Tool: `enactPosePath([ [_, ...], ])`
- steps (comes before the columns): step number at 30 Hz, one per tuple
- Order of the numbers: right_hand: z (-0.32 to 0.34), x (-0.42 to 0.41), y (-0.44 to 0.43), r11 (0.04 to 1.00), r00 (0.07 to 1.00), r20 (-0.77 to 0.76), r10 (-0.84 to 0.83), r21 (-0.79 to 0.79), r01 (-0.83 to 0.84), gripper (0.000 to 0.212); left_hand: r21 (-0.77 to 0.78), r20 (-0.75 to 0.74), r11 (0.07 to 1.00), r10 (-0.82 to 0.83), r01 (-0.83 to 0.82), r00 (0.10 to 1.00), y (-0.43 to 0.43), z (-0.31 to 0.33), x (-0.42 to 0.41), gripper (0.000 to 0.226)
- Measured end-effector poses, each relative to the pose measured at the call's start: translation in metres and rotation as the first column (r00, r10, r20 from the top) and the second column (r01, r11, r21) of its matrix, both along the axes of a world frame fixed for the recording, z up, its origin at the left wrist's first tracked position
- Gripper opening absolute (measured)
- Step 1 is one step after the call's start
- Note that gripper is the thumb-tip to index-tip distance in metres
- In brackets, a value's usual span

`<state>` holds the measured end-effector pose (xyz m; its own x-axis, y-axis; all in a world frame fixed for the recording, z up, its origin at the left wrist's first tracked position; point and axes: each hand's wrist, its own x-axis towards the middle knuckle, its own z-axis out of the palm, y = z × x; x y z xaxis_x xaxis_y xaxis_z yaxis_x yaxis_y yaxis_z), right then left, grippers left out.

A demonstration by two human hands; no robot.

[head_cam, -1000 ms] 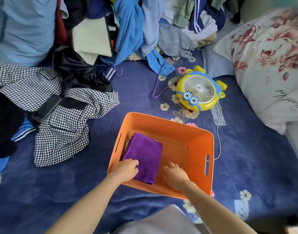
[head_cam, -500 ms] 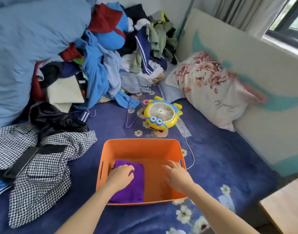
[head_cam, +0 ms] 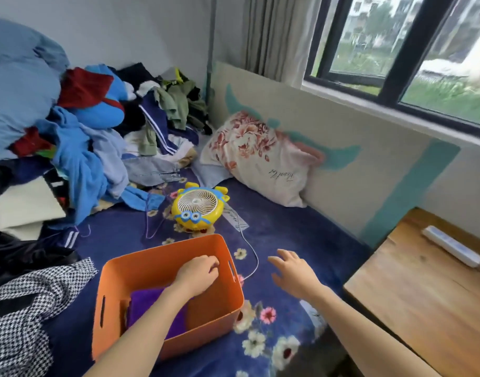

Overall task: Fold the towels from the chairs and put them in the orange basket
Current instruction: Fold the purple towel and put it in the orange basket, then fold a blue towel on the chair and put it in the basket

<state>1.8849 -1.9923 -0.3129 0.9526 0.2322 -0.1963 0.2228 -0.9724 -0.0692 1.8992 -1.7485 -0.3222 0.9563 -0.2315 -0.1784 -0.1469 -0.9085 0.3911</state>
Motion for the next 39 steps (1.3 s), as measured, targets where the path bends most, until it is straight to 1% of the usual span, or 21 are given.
enactPosePath([
  [3,0.01,-0.034,-0.056,0.996,0.995,0.051,-0.09,0.016,0.089,0.047,-0.006,0.0,0.998,-0.069,0.068,0.998,-0.06,0.003,-0.011,0.032],
  [5,0.009,-0.059,-0.092,0.988,0.987,0.075,-0.144,0.066,0.14,0.046,-0.016,-0.016,0.994,-0.11,0.11,0.994,-0.101,0.001,-0.023,0.032],
  [7,0.013,-0.094,-0.136,0.971,0.972,0.087,-0.218,0.12,0.207,0.045,-0.023,-0.031,0.982,-0.188,0.188,0.982,-0.154,-0.004,-0.041,0.032],
  [9,0.018,-0.125,-0.175,0.954,0.955,0.073,-0.288,0.112,0.279,0.046,-0.04,-0.051,0.963,-0.268,0.266,0.962,-0.203,-0.009,-0.062,0.032],
  [12,0.02,-0.179,-0.235,0.902,0.901,0.069,-0.428,0.091,0.421,0.047,-0.035,-0.083,0.912,-0.41,0.408,0.908,-0.278,-0.017,-0.099,0.03],
  [14,0.016,-0.22,-0.268,0.841,0.843,0.034,-0.537,0.098,0.532,0.048,-0.037,-0.087,0.865,-0.501,0.5,0.861,-0.316,-0.017,-0.119,0.031],
  [17,0.01,-0.29,-0.314,0.684,0.689,-0.025,-0.724,0.096,0.723,0.048,-0.049,-0.059,0.764,-0.646,0.644,0.761,-0.373,-0.017,-0.14,0.035],
  [19,0.005,-0.332,-0.333,0.561,0.566,-0.049,-0.823,0.088,0.823,0.05,-0.04,-0.019,0.699,-0.715,0.714,0.698,-0.406,-0.015,-0.153,0.038],
  [20,0.002,-0.357,-0.339,0.488,0.493,-0.067,-0.868,0.078,0.869,0.05,-0.033,-0.009,0.649,-0.761,0.76,0.649,-0.426,-0.016,-0.163,0.04],
  [22,-0.007,-0.393,-0.346,0.378,0.383,-0.09,-0.919,0.067,0.923,0.05,-0.034,-0.014,0.573,-0.82,0.819,0.573,-0.454,-0.018,-0.179,0.042],
  [25,-0.015,-0.444,-0.347,0.187,0.194,-0.101,-0.976,0.073,0.98,0.05,-0.041,-0.035,0.404,-0.915,0.914,0.403,-0.497,-0.024,-0.204,0.044],
  [27,-0.016,-0.476,-0.34,0.047,0.054,-0.108,-0.993,0.071,0.996,0.05,-0.026,-0.047,0.271,-0.962,0.962,0.27,-0.526,-0.027,-0.22,0.044],
  [28,-0.017,-0.49,-0.335,-0.018,-0.01,-0.112,-0.994,0.071,0.997,0.05,-0.015,-0.046,0.219,-0.975,0.976,0.218,-0.539,-0.027,-0.228,0.044],
  [32,-0.02,-0.544,-0.314,-0.265,-0.26,-0.113,-0.959,0.035,0.964,0.049,-0.018,-0.028,0.042,-0.999,0.999,0.041,-0.584,-0.027,-0.26,0.045],
  [34,-0.022,-0.564,-0.3,-0.374,-0.369,-0.123,-0.921,0.017,0.927,0.049,-0.028,-0.02,-0.037,-0.999,0.999,-0.037,-0.595,-0.03,-0.274,0.045],
  [36,-0.026,-0.576,-0.282,-0.44,-0.439,-0.156,-0.885,-0.025,0.898,0.048,-0.039,-0.027,-0.109,-0.994,0.993,-0.11,-0.603,-0.038,-0.284,0.044],
  [39,-0.031,-0.59,-0.256,-0.498,-0.506,-0.189,-0.841,-0.093,0.862,0.048,-0.051,-0.047,-0.193,-0.98,0.98,-0.195,-0.617,-0.051,-0.3,0.044],
])
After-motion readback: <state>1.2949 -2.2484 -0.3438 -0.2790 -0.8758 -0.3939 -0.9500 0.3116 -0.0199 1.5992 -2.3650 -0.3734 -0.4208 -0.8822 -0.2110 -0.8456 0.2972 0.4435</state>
